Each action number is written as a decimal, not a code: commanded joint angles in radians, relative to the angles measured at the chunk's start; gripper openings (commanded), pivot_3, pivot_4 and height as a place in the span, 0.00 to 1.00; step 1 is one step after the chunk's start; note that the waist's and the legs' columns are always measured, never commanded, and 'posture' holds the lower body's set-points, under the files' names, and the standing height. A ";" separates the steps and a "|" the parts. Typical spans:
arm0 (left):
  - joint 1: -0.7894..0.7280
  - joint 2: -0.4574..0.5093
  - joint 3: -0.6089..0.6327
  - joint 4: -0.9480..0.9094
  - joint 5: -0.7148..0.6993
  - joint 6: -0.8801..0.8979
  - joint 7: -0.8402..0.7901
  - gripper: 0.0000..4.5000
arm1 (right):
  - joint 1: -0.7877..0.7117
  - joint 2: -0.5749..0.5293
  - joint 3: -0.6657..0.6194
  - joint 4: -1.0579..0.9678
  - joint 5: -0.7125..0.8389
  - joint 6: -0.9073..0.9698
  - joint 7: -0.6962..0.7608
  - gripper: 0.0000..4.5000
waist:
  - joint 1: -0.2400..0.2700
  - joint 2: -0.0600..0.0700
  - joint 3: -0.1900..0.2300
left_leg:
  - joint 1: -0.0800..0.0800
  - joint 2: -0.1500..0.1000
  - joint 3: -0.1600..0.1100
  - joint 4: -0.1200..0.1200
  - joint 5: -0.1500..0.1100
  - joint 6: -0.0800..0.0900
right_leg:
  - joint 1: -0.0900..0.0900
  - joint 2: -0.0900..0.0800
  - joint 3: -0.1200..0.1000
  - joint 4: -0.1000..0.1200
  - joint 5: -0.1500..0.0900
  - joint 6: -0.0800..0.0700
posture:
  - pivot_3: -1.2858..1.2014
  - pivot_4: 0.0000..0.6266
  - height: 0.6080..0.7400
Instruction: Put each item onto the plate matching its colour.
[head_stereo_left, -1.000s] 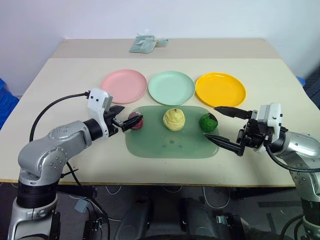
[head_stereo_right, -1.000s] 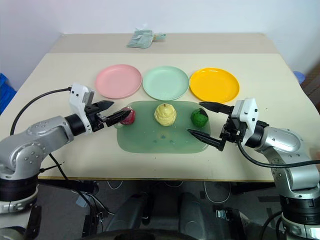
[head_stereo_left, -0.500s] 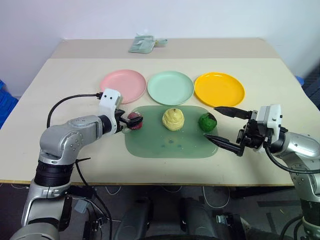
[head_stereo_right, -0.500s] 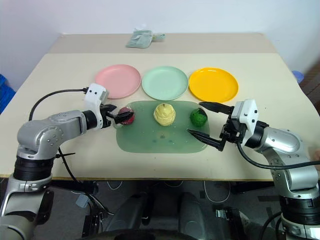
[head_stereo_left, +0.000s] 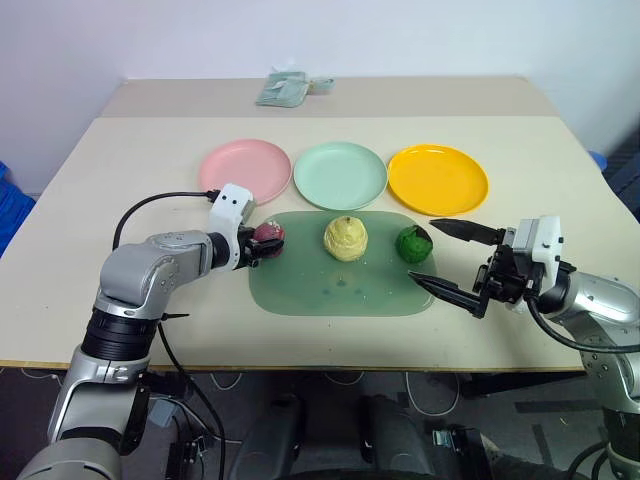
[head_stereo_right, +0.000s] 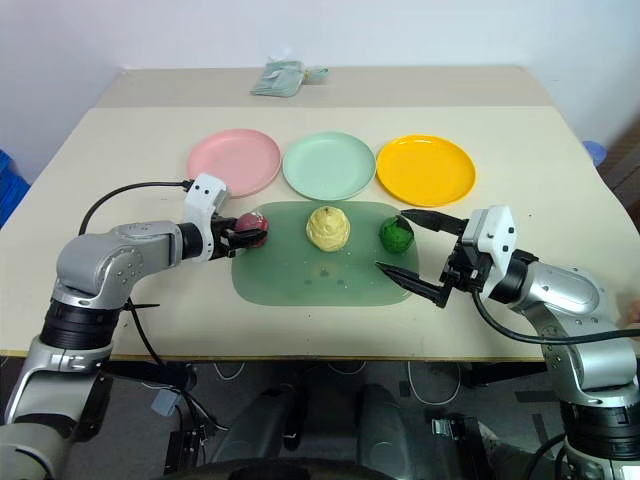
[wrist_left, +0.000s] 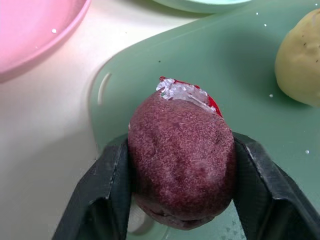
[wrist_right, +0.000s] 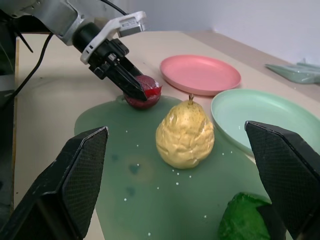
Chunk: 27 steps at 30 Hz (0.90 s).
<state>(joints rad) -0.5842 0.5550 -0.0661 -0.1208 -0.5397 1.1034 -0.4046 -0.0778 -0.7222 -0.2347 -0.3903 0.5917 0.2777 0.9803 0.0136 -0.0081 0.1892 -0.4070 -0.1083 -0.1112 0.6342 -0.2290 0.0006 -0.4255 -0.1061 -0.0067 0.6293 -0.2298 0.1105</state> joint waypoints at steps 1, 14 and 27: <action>-0.026 0.014 -0.013 -0.025 0.057 -0.039 0.000 0.47 | 0.003 -0.005 -0.027 -0.036 0.004 -0.016 -0.013 1.00 | 0.000 0.000 0.000 | 0.000 0.000 0.000 0.000 0.000 0.000 | 0.000 0.000 0.000 0.000 0.000 0.000 | 0.52 0.24 1.00; -0.335 -0.222 0.162 0.506 0.248 -0.456 0.254 0.47 | -0.093 0.034 0.008 0.029 -0.064 -0.056 -0.093 1.00 | 0.002 -0.001 0.000 | -0.001 0.000 0.000 0.004 0.000 0.000 | 0.001 0.001 0.000 0.000 0.003 0.003 | 0.52 0.24 1.00; -0.556 -0.314 0.256 1.174 0.341 -0.931 0.408 0.76 | -0.177 0.075 0.045 0.093 -0.120 -0.100 -0.136 1.00 | 0.000 -0.002 0.000 | -0.002 -0.001 0.001 0.007 -0.001 0.001 | 0.000 0.001 -0.001 0.000 0.005 0.006 | 0.52 0.24 1.00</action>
<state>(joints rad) -1.1032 0.2352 0.1776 1.0307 -0.2126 0.2220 0.0038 -0.2384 -0.6513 -0.1835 -0.2777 0.4745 0.1976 0.8512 0.0134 -0.0098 0.1896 -0.4090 -0.1092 -0.1099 0.6417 -0.2301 0.0023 -0.4250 -0.1048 -0.0075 0.6297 -0.2241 0.1165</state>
